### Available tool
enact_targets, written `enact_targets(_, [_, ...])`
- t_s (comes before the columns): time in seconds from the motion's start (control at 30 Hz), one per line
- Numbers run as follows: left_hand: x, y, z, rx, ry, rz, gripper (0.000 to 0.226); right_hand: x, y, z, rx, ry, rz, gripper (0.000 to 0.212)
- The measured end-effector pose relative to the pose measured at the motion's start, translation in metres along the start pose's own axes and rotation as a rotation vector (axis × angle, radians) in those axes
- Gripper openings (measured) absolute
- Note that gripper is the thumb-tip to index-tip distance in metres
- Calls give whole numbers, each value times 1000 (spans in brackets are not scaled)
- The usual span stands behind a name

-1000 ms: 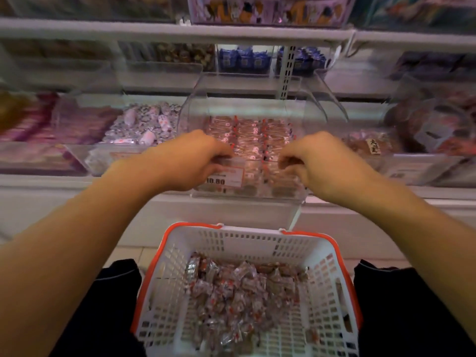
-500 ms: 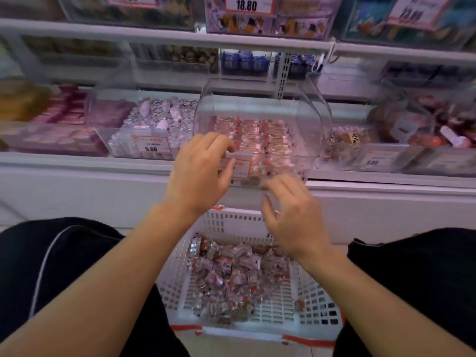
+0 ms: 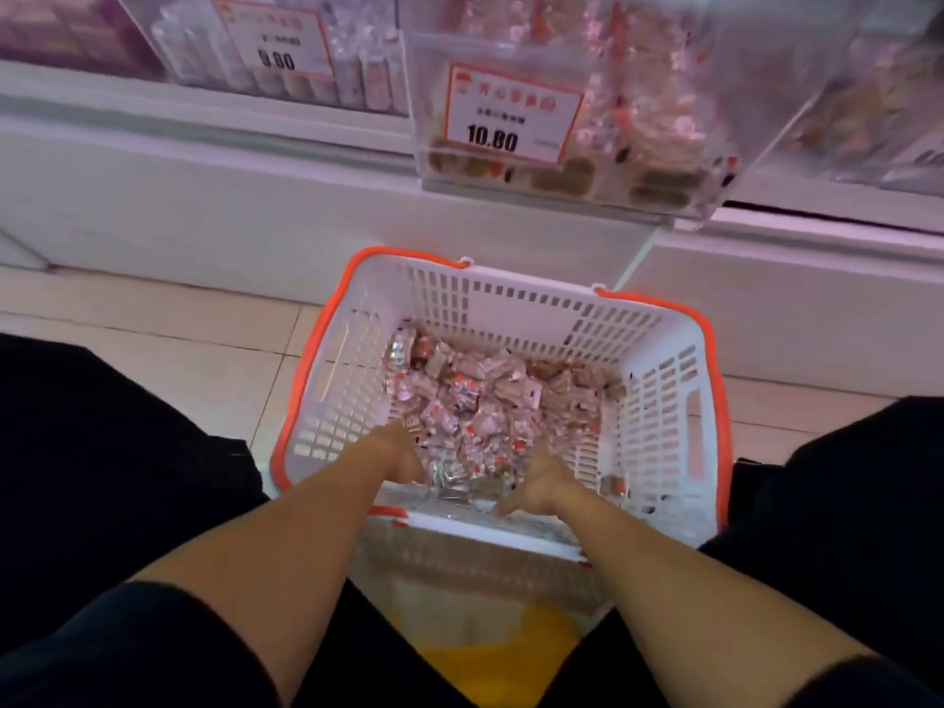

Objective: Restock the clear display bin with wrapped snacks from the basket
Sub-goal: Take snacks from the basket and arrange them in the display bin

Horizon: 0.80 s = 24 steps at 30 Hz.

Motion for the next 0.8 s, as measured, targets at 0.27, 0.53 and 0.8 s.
enact_targets(0.27, [68, -27, 8, -457, 123, 50, 118, 73, 9, -8, 141, 24, 265, 132])
enact_targets(0.53, [104, -32, 8, -706, 193, 214, 80, 116, 60, 22, 239, 0, 371, 121])
enact_targets(0.8, [114, -28, 50, -960, 65, 265, 92, 131, 90, 38, 294, 109, 396, 101])
Point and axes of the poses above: each hand's wrist, its own x-axis towards the middle knuckle, its own y-axis out of the back of the hand, z = x × y, the point moved 2 cm from there along x, towards the middle knuckle, and after that the axes turned 13 degrees about -y, right-handed, at the moved point
